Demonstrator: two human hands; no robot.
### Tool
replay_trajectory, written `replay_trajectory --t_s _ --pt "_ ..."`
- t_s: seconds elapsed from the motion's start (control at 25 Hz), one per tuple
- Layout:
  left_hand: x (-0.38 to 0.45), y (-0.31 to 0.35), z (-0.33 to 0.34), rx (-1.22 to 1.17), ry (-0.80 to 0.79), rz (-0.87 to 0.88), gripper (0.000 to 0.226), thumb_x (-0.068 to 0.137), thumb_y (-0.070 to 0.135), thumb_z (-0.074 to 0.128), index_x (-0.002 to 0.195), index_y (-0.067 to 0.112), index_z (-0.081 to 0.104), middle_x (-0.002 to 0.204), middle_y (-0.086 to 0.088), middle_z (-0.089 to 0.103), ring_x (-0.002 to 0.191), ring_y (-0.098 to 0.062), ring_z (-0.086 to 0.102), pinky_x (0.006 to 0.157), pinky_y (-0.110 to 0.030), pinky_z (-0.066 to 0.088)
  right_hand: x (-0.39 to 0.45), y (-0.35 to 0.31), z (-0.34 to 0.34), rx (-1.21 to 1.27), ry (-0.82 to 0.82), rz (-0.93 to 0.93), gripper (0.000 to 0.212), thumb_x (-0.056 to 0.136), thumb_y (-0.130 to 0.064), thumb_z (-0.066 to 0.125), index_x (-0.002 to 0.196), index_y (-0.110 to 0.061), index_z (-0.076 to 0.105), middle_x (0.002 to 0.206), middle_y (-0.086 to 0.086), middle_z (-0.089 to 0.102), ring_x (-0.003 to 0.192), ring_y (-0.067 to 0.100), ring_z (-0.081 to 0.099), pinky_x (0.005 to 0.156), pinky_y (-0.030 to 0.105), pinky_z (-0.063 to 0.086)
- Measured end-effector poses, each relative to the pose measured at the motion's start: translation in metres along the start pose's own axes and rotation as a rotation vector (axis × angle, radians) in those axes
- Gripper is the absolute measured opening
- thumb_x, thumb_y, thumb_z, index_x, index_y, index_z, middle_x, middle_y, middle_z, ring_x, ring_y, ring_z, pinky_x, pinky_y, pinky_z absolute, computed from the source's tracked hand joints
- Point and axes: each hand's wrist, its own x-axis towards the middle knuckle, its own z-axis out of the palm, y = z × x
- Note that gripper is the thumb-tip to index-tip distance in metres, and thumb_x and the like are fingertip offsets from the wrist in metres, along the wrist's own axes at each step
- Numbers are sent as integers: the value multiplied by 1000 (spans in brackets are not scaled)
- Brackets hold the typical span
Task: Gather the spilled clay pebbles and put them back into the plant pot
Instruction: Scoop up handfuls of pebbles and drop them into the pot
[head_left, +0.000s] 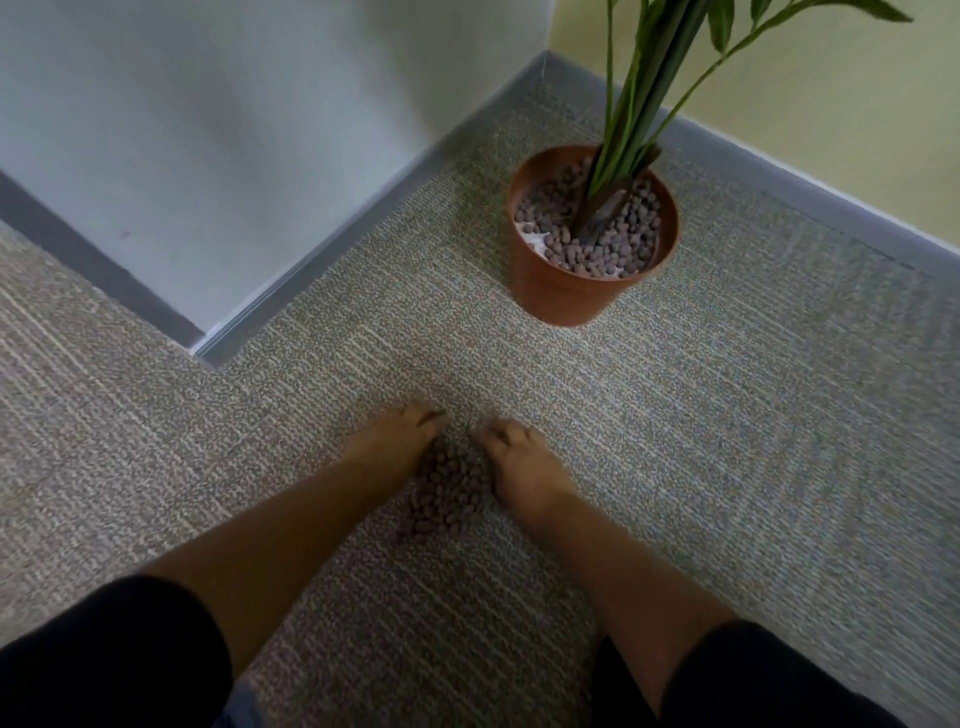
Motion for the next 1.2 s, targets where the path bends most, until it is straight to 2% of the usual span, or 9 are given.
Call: replay_trajectory --t_s 0.24,0.52,0.64,0.76,0.84,0.92,0.96,1.08,1.2 --pt "-6 10 14 4 124 -72 38 92 11 40 129 16 42 136 -8 38 126 -27 38 97 -43 47 -4 -10 1 5 16 -47 32 91 -11 45 121 -12 55 127 10 48 118 28 49 97 34 45" --pt "-7 8 27 -174 186 -64 26 90 7 43 115 9 51 120 -14 46 111 -31 51 91 -39 45 -9 -12 4 232 54 132 16 84 -7 52 95 -8 63 110 15 58 96 28 61 79 27 46" --pt "-3 10 22 -447 239 -194 14 84 1 49 94 8 55 113 -20 50 101 -35 55 85 -36 44 -3 -3 -1 596 116 345 12 82 -4 58 76 -9 67 80 11 67 64 15 60 57 10 42" --pt "0 10 16 -669 202 -411 24 82 -2 54 62 12 52 84 -16 59 86 -27 58 75 -32 42 3 -3 -13 1241 70 617 22 89 -6 55 69 -14 56 64 7 55 52 10 51 44 12 48" --pt "3 11 9 -1046 165 -590 29 87 1 51 59 2 53 58 -7 59 68 -24 54 66 -32 43 9 0 -26 1510 81 718 25 90 1 45 73 -12 57 65 5 54 54 10 53 43 17 52" --pt "7 22 -11 -1603 193 -688 36 90 -1 43 54 2 46 45 -6 51 57 -23 45 56 -31 44 14 3 -44 1735 110 760 28 91 1 38 79 -11 60 68 3 56 53 9 59 45 19 55" --pt "10 28 -26 -1809 214 -688 35 91 -2 40 56 4 43 50 -8 46 56 -20 42 57 -31 47 16 5 -54 1839 128 776 28 94 -4 37 80 -10 61 69 4 57 50 9 61 46 20 56" --pt "23 48 -76 -2099 197 -583 35 92 -1 35 59 8 35 62 -7 32 58 -15 35 97 -33 45 18 10 -87 1990 155 746 33 100 -19 35 82 -9 61 74 7 62 52 12 65 48 22 57" --pt "36 69 -121 -2235 220 -466 23 93 8 43 72 1 49 69 -7 43 66 -17 47 101 -35 44 20 15 -126 2142 223 560 40 101 -31 33 92 -5 62 78 12 70 61 17 72 56 26 61"
